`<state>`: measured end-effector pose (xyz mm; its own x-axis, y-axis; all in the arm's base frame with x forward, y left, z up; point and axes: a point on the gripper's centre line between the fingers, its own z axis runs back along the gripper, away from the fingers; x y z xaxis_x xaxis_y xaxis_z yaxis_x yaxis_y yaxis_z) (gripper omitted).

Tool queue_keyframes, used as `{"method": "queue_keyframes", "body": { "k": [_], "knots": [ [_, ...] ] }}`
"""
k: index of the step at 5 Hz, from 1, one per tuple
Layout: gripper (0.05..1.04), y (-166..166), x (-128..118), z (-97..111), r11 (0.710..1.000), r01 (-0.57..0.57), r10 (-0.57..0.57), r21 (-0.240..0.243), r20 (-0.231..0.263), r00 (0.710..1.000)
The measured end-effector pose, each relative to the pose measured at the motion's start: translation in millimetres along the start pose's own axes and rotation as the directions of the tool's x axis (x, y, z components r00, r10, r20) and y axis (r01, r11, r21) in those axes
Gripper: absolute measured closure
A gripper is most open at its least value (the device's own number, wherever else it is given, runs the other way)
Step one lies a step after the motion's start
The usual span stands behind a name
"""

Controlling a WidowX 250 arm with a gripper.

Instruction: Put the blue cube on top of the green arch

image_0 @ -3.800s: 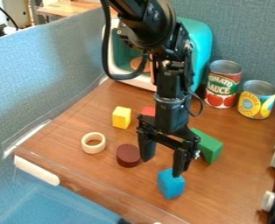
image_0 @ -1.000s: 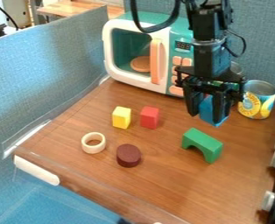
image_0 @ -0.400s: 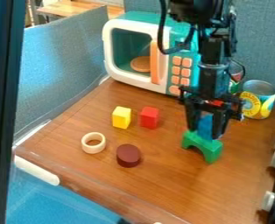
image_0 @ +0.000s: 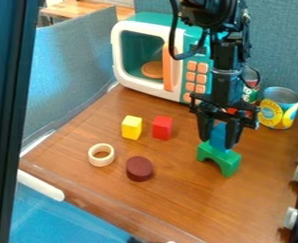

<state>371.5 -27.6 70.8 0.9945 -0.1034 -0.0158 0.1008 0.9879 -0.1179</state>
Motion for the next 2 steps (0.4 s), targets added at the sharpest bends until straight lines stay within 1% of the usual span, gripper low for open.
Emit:
{"method": "queue_keyframes", "body": {
  "k": [1, 2],
  "knots": [
    [0.495, 6.1, -0.2, 0.8, 1.000, -0.023, 0.023, -0.005, 0.003, 1.000],
    [0.495, 10.7, 0.3, -5.2, 1.000, -0.030, 0.030, 0.007, -0.013, 0.999]
  ]
}}
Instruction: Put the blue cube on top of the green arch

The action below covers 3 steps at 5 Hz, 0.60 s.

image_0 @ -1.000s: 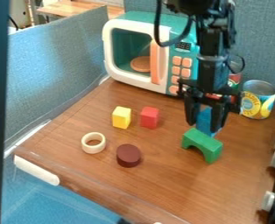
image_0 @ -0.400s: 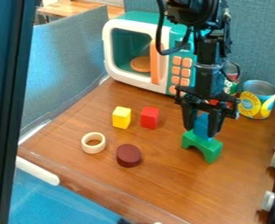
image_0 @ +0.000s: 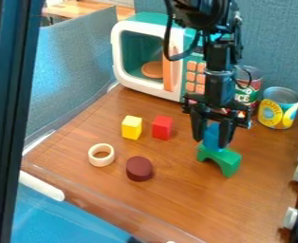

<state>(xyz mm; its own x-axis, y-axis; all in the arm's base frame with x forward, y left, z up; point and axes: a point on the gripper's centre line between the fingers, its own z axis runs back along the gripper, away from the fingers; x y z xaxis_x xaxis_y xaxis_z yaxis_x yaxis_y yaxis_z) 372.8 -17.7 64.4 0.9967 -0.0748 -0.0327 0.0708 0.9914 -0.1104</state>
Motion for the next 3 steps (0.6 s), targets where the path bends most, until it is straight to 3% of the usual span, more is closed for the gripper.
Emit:
{"method": "queue_keyframes", "body": {
  "k": [3],
  "knots": [
    [0.495, -0.4, 4.0, -8.0, 1.000, -0.008, 0.009, 0.011, -0.027, 1.000]
  ]
}}
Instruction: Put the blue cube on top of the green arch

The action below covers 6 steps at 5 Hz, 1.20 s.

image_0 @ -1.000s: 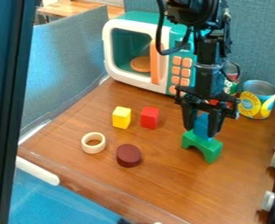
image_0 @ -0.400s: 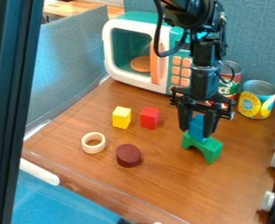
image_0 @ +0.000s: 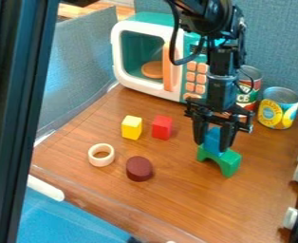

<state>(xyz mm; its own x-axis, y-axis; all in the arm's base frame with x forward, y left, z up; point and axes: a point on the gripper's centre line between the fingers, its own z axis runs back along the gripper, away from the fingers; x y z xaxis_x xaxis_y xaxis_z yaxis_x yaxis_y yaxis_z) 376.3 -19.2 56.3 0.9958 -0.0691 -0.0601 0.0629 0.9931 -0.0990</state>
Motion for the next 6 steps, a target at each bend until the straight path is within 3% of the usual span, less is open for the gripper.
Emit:
{"method": "queue_keyframes", "body": {
  "k": [3, 4, 5, 6],
  "knots": [
    [0.495, -5, 3, -3, 1.000, 0.011, -0.011, -0.003, -0.013, 1.000],
    [0.411, -6, 4, -4, 1.000, 0.014, -0.014, -0.003, -0.011, 1.000],
    [0.137, -8, 2, -12, 1.000, 0.023, -0.023, -0.009, -0.039, 0.999],
    [0.079, -11, 2, -11, 0.999, 0.018, -0.019, -0.031, -0.036, 0.999]
  ]
}}
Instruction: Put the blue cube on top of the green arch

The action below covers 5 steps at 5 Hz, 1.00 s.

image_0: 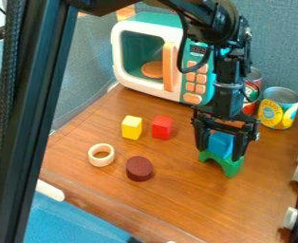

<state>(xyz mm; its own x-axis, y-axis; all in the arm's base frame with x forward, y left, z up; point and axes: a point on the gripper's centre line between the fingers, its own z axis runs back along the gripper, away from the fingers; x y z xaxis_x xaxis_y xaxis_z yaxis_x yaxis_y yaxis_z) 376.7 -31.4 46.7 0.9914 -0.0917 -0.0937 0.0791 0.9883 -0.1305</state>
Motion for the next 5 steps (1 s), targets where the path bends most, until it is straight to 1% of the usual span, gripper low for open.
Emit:
{"method": "queue_keyframes", "body": {
  "k": [1, 2, 3, 4, 5],
  "knots": [
    [0.082, -2, -4, 23, 1.000, -0.011, 0.012, -0.019, 0.048, 0.999],
    [0.082, 2, -14, 46, 1.000, -0.008, 0.011, -0.029, 0.093, 0.996],
    [0.083, 6, -25, 65, 1.000, -0.005, 0.004, 0.010, 0.112, 0.994],
    [0.082, 18, -43, 62, 0.996, 0.012, -0.019, 0.092, 0.078, 0.997],
    [0.083, 37, -78, 54, 0.988, 0.016, -0.026, 0.151, 0.069, 0.997]
  ]
}}
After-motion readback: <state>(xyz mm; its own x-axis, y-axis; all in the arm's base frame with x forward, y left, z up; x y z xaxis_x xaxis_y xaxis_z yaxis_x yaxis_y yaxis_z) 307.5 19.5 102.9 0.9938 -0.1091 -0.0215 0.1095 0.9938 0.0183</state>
